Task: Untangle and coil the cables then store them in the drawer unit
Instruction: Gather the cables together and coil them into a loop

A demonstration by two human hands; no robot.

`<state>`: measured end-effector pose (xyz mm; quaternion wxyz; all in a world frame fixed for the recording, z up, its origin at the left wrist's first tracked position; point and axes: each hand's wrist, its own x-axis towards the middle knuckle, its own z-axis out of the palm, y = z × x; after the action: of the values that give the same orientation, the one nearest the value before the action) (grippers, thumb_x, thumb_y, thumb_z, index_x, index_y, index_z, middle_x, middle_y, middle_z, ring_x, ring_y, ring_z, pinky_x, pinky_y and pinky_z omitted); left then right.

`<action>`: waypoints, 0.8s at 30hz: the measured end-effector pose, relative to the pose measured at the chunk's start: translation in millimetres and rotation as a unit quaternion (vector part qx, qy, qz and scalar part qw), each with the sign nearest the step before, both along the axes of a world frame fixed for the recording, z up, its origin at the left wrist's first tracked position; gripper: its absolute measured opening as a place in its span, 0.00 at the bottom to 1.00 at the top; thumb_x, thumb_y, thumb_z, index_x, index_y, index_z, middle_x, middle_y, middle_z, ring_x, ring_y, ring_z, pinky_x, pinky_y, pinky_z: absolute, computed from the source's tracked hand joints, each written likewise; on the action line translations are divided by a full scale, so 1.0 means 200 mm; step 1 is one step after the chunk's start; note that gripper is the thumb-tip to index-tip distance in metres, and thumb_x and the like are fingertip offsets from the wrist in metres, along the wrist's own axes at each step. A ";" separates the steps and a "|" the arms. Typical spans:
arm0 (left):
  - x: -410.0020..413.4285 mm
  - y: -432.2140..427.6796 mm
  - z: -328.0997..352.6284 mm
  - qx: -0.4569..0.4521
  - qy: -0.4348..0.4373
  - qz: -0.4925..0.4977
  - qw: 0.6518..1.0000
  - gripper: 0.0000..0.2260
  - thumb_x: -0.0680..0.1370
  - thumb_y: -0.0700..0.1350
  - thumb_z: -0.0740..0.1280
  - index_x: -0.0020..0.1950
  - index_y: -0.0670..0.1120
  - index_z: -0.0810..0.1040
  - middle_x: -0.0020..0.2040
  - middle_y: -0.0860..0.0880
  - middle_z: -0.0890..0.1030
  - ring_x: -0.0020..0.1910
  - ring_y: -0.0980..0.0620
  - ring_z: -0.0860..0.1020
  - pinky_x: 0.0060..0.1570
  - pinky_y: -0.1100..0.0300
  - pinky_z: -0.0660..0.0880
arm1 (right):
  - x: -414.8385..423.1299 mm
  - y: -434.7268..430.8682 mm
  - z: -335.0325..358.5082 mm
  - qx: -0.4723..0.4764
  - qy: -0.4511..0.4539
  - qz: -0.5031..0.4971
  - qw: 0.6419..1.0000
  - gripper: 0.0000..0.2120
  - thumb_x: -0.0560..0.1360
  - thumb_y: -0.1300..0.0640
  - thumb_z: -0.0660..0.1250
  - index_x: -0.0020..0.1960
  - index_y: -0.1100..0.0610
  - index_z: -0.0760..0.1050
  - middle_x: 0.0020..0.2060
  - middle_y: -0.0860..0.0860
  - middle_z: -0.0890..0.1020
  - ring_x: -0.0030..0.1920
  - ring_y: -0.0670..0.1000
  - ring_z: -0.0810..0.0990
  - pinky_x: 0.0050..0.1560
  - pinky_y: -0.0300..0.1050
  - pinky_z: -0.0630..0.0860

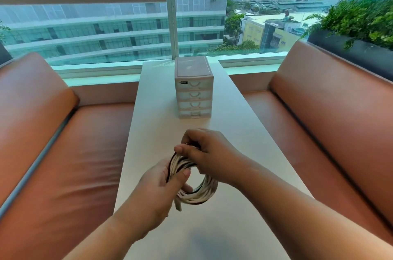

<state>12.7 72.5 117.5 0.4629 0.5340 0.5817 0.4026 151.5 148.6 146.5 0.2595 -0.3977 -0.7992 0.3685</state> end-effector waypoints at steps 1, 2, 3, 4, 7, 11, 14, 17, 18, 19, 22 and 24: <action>0.01 0.00 -0.01 0.011 0.009 0.008 1.000 0.05 0.79 0.45 0.64 0.54 0.47 0.76 0.39 0.39 0.82 0.28 0.55 0.78 0.24 0.65 0.69 | 0.01 0.00 -0.01 -0.029 0.018 0.003 0.999 0.09 0.76 0.50 0.68 0.40 0.52 0.73 0.39 0.50 0.76 0.30 0.48 0.75 0.35 0.49 0.79; 0.00 0.01 -0.03 0.015 0.016 0.019 1.000 0.05 0.80 0.44 0.62 0.54 0.46 0.75 0.39 0.37 0.81 0.26 0.56 0.77 0.22 0.66 0.68 | 0.02 0.00 -0.01 -0.059 0.032 0.012 0.998 0.07 0.76 0.51 0.69 0.42 0.52 0.73 0.41 0.50 0.77 0.31 0.48 0.77 0.38 0.49 0.79; 0.00 0.02 -0.04 0.014 0.020 0.029 0.999 0.06 0.80 0.45 0.62 0.54 0.46 0.75 0.38 0.37 0.81 0.25 0.55 0.77 0.21 0.64 0.68 | 0.04 0.00 -0.02 -0.079 0.029 0.026 0.996 0.06 0.75 0.52 0.71 0.46 0.52 0.74 0.44 0.50 0.77 0.36 0.48 0.79 0.42 0.49 0.80; -0.01 0.02 -0.05 0.013 0.021 0.040 0.999 0.06 0.80 0.46 0.62 0.54 0.47 0.75 0.37 0.38 0.82 0.25 0.51 0.77 0.21 0.63 0.67 | 0.05 0.01 -0.02 -0.077 0.000 0.039 0.996 0.11 0.73 0.52 0.72 0.52 0.51 0.74 0.48 0.47 0.77 0.43 0.47 0.79 0.48 0.49 0.80; -0.05 0.04 -0.08 -0.010 0.023 0.065 0.998 0.06 0.81 0.46 0.61 0.52 0.46 0.75 0.33 0.42 0.82 0.24 0.46 0.75 0.22 0.61 0.68 | 0.06 0.00 -0.04 -0.039 -0.100 0.063 0.992 0.26 0.71 0.55 0.74 0.65 0.47 0.67 0.56 0.44 0.73 0.52 0.45 0.74 0.55 0.45 0.75; -0.05 0.06 -0.08 -0.007 0.022 0.094 0.995 0.05 0.80 0.45 0.62 0.51 0.44 0.75 0.30 0.45 0.80 0.23 0.45 0.74 0.20 0.60 0.67 | 0.03 -0.04 -0.11 -0.181 0.026 -0.028 0.983 0.33 0.68 0.63 0.71 0.62 0.36 0.61 0.49 0.56 0.79 0.39 0.54 0.79 0.40 0.53 0.79; -0.04 0.06 -0.08 0.018 0.026 0.126 0.992 0.08 0.80 0.46 0.63 0.49 0.42 0.73 0.33 0.40 0.79 0.23 0.43 0.74 0.19 0.61 0.67 | -0.02 -0.08 -0.17 -0.367 0.201 -0.102 0.903 0.31 0.69 0.68 0.67 0.63 0.41 0.63 0.45 0.60 0.76 0.38 0.56 0.80 0.45 0.52 0.81; -0.03 0.05 -0.10 0.028 0.039 0.148 0.988 0.09 0.80 0.46 0.62 0.48 0.40 0.72 0.36 0.36 0.79 0.23 0.45 0.75 0.18 0.63 0.66 | -0.06 -0.13 -0.23 -0.353 0.199 -0.119 0.907 0.27 0.67 0.63 0.64 0.58 0.38 0.66 0.44 0.60 0.76 0.38 0.56 0.79 0.45 0.52 0.80; -0.03 0.06 -0.11 0.023 0.029 0.155 0.987 0.09 0.80 0.46 0.62 0.48 0.40 0.72 0.35 0.37 0.79 0.22 0.45 0.75 0.18 0.64 0.66 | -0.07 -0.15 -0.24 -0.316 0.169 -0.122 0.926 0.25 0.69 0.62 0.62 0.58 0.37 0.66 0.43 0.58 0.76 0.37 0.54 0.78 0.41 0.50 0.77; -0.03 0.06 -0.12 0.015 0.021 0.160 0.987 0.09 0.80 0.46 0.62 0.47 0.40 0.71 0.34 0.37 0.79 0.21 0.46 0.75 0.17 0.64 0.65 | -0.08 -0.16 -0.23 -0.275 0.138 -0.122 0.944 0.24 0.72 0.61 0.61 0.61 0.38 0.65 0.42 0.57 0.77 0.35 0.52 0.76 0.37 0.46 0.74; -0.04 0.07 -0.13 -0.008 0.011 0.167 0.986 0.11 0.81 0.47 0.61 0.46 0.39 0.70 0.32 0.41 0.77 0.22 0.46 0.76 0.18 0.62 0.65 | -0.10 -0.20 -0.23 -0.187 0.094 -0.113 0.971 0.22 0.78 0.64 0.56 0.67 0.44 0.63 0.40 0.52 0.76 0.32 0.45 0.74 0.34 0.42 0.73; -0.06 0.07 -0.13 -0.022 0.015 0.162 0.986 0.12 0.80 0.49 0.62 0.45 0.40 0.71 0.32 0.44 0.76 0.25 0.42 0.77 0.21 0.60 0.65 | -0.10 -0.21 -0.22 -0.171 0.081 -0.099 0.977 0.22 0.78 0.63 0.55 0.66 0.42 0.63 0.40 0.52 0.76 0.32 0.46 0.74 0.35 0.44 0.74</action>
<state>1.6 85.6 91.1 0.3946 0.4280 0.6764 0.4512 131.5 105.9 101.8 0.2863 -0.4828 -0.6570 0.5032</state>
